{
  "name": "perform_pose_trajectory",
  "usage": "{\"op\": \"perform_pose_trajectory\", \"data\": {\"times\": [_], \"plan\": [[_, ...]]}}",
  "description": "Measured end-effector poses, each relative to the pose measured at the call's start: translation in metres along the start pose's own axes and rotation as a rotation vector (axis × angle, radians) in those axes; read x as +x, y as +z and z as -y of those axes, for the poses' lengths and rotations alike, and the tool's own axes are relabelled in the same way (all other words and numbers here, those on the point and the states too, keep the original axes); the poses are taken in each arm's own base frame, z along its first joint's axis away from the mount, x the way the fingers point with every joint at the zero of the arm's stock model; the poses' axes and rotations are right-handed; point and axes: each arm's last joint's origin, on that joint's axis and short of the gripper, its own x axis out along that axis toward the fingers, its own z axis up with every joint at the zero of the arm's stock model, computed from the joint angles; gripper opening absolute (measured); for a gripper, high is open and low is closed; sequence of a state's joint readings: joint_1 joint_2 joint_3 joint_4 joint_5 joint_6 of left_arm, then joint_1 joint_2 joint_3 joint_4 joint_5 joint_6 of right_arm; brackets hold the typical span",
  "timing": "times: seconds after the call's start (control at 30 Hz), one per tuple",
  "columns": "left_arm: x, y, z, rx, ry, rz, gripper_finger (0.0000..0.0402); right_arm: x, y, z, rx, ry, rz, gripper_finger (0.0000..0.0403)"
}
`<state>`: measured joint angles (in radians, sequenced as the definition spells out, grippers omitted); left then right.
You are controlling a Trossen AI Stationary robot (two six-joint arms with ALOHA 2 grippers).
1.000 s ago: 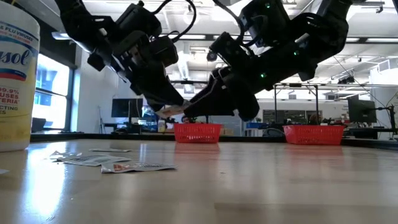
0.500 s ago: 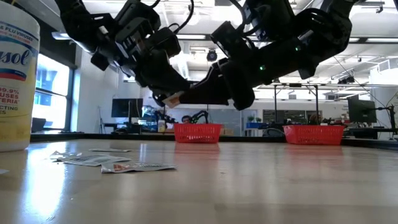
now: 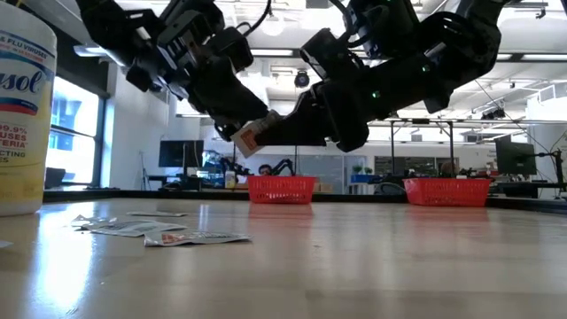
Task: Pick & Place First Aid Supplies
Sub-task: Put the ointment pack into the right red bin
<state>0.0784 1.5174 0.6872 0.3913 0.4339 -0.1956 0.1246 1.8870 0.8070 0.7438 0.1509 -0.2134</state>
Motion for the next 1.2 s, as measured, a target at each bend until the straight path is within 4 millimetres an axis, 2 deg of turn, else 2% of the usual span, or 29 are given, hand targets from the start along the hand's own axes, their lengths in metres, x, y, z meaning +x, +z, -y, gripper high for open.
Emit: {"op": "perform_pose_trajectory", "data": {"times": [0.17,0.27,0.43,0.53,0.63,0.8,1.0,1.1,1.2], "plan": [[-0.023,0.004,0.009,0.016,0.103,-0.061,0.0115,-0.005,0.0,0.001,0.024,-0.005,-0.072,0.0004],[-0.046,0.001,0.015,0.024,0.269,-0.154,0.0141,-0.021,0.006,0.007,0.054,-0.059,-0.199,0.0002],[-0.074,-0.006,0.019,0.021,0.513,-0.205,0.015,-0.069,0.02,0.031,0.103,-0.37,-0.435,0.0002],[-0.077,-0.012,0.017,0.029,0.565,-0.192,0.015,-0.106,0.026,0.06,0.213,-0.604,-0.512,0.0001],[-0.076,-0.02,0.013,0.035,0.616,-0.19,0.015,-0.139,0.022,0.094,0.379,-0.832,-0.565,0.0001],[-0.069,-0.032,0.006,0.021,0.656,-0.155,0.015,-0.176,-0.001,0.148,0.582,-1.097,-0.687,0.0001],[-0.064,-0.037,0.003,-0.043,0.673,-0.159,0.015,-0.192,-0.042,0.203,0.664,-1.232,-0.861,0.0001],[-0.061,-0.04,0.0,-0.086,0.703,-0.154,0.015,-0.198,-0.064,0.219,0.726,-1.232,-0.96,0.0],[-0.059,-0.042,-0.002,-0.121,0.729,-0.149,0.015,-0.199,-0.084,0.226,0.762,-1.208,-1.062,0.0002]]}}
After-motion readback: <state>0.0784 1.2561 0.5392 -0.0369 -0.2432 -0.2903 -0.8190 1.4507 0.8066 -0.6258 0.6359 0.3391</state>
